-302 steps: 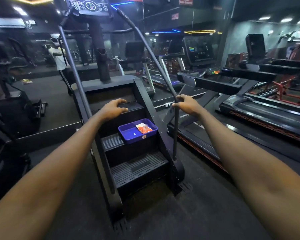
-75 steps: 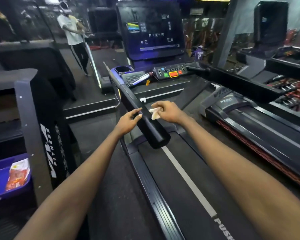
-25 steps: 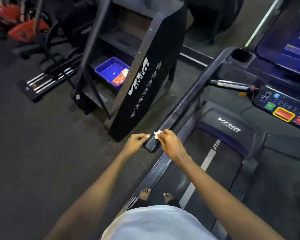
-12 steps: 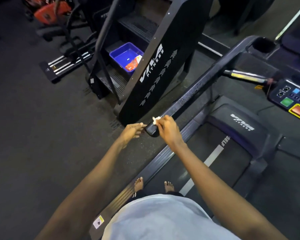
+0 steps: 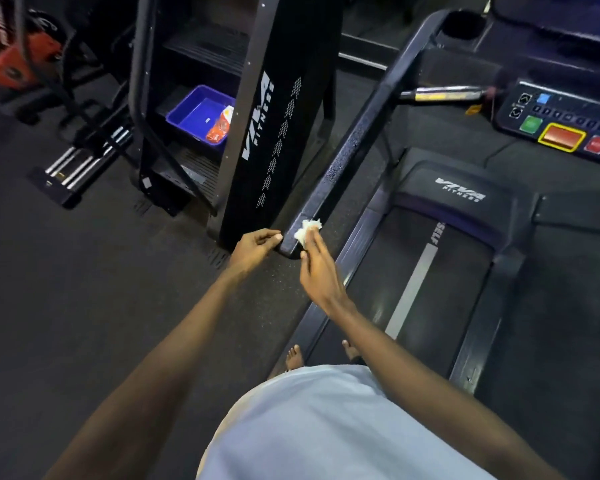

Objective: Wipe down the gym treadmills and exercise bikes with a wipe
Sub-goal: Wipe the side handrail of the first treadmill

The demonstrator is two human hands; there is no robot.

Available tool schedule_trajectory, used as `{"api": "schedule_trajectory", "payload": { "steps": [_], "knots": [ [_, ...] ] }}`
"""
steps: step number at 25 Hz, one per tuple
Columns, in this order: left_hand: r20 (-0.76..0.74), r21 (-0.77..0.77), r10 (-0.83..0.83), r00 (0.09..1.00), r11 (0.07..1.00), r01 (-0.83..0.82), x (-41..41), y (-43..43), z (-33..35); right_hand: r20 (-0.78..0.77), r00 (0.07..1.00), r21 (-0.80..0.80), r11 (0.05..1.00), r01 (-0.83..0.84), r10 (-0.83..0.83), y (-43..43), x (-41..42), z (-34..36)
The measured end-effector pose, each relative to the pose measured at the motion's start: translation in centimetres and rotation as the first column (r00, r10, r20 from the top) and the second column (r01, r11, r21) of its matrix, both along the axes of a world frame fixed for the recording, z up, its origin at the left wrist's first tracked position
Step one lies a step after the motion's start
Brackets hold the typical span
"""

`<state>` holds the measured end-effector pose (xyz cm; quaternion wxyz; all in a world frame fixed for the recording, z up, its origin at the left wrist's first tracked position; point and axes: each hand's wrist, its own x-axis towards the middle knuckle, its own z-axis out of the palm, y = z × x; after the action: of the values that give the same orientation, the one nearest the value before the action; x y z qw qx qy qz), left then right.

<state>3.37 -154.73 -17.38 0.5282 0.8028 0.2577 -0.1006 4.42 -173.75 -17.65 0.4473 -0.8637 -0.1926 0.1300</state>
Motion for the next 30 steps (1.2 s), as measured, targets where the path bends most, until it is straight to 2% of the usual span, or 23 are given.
{"api": "schedule_trajectory", "payload": {
  "steps": [3, 5, 8, 12, 14, 17, 19, 21, 23, 27, 30],
  "knots": [
    [0.016, 0.034, -0.026, 1.000, 0.999, 0.025, 0.3, 0.1, -0.2, -0.333, 0.940, 0.087, 0.991, 0.105, -0.070, 0.8, 0.6, 0.5],
    [0.019, 0.024, -0.034, 0.999, 0.999, 0.034, 0.2, 0.1, 0.0, -0.457, 0.889, 0.121, 0.990, 0.078, -0.014, 1.1, 0.2, 0.9],
    [0.035, 0.010, -0.029, 0.999, 1.000, 0.029, 0.2, 0.0, 0.3, -0.458, 0.881, 0.163, 0.985, -0.048, 0.119, 1.0, -1.9, 0.6],
    [0.029, 0.021, -0.016, 0.999, 1.000, 0.015, 0.1, -0.5, 0.7, -0.564, 0.825, 0.111, 0.989, 0.099, -0.019, 1.9, 1.5, 0.2],
    [0.022, 0.042, -0.015, 1.000, 0.999, 0.014, 0.1, -0.7, 1.1, -0.591, 0.807, 0.150, 0.984, 0.099, 0.009, 1.8, 1.1, 0.1],
    [0.027, 0.061, -0.021, 0.999, 0.998, 0.019, -0.1, -0.9, 1.1, -0.536, 0.842, 0.201, 0.978, 0.056, 0.062, 1.7, -1.0, -2.1],
    [0.013, 0.061, -0.009, 1.000, 0.998, 0.008, -0.3, -0.9, 0.9, -0.518, 0.850, 0.163, 0.965, 0.206, -0.094, 2.3, 0.2, -3.3],
    [-0.005, 0.071, 0.002, 1.000, 0.997, -0.001, -0.5, -1.3, 1.0, -0.479, 0.830, 0.132, 0.912, 0.389, -0.285, 1.8, 1.6, -3.4],
    [-0.011, 0.085, 0.014, 1.000, 0.996, -0.013, -0.5, -1.7, 1.2, -0.401, 0.842, 0.158, 0.878, 0.451, -0.360, 0.4, 2.5, -2.6],
    [-0.021, 0.091, 0.072, 0.997, 0.993, -0.069, -0.7, -2.6, 1.7, -0.148, 0.949, 0.228, 0.924, 0.308, -0.279, -1.0, 4.4, -0.9],
    [-0.005, 0.060, 0.120, 0.993, 0.991, -0.120, -1.3, -3.3, 1.6, 0.092, 0.983, 0.190, 0.972, 0.137, -0.157, -1.6, 6.8, -0.7]
  ]
}}
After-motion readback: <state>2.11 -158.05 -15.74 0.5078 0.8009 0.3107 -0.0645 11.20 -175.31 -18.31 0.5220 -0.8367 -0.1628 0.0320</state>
